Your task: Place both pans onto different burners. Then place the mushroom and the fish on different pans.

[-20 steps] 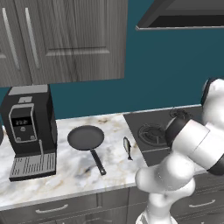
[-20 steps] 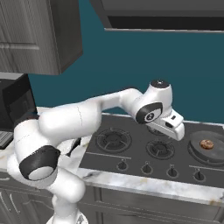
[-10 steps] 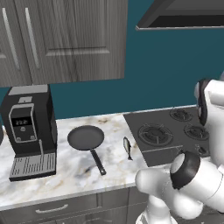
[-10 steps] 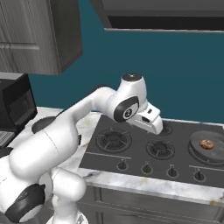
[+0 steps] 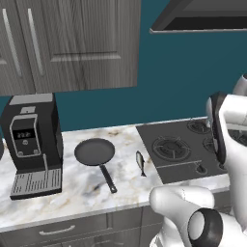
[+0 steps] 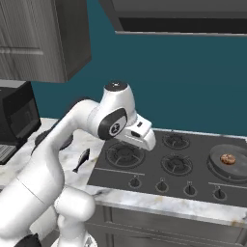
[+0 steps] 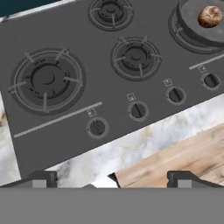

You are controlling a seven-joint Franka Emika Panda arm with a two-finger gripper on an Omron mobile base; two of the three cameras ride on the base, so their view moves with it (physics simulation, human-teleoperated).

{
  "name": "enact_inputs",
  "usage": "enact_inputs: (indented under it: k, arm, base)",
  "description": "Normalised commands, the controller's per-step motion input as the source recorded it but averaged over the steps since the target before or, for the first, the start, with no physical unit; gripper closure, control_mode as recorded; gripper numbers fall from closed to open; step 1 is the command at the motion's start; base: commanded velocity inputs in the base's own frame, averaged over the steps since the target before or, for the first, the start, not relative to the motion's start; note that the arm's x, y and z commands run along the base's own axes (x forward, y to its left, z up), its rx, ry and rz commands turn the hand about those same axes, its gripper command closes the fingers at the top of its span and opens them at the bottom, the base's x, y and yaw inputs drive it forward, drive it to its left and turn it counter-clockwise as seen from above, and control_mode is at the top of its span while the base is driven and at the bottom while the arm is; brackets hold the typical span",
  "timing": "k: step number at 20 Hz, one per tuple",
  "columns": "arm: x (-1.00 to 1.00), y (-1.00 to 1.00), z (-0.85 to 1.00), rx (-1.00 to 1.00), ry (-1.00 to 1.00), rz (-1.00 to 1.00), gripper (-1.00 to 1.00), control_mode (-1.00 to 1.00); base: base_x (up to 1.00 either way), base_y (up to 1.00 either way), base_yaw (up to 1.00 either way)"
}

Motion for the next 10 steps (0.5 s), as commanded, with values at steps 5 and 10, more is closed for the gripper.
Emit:
enact_inputs:
  k: [5,10]
  arm:
    - [-0.41,0.7,0.03,0.0,0.0,0.08,-1.0,-1.0]
    - [-0.34,0.67,0.05,0.0,0.0,0.08,-1.0,-1.0]
  base:
    - [0.0,0.0,0.0]
    - [0.0,0.0,0.0]
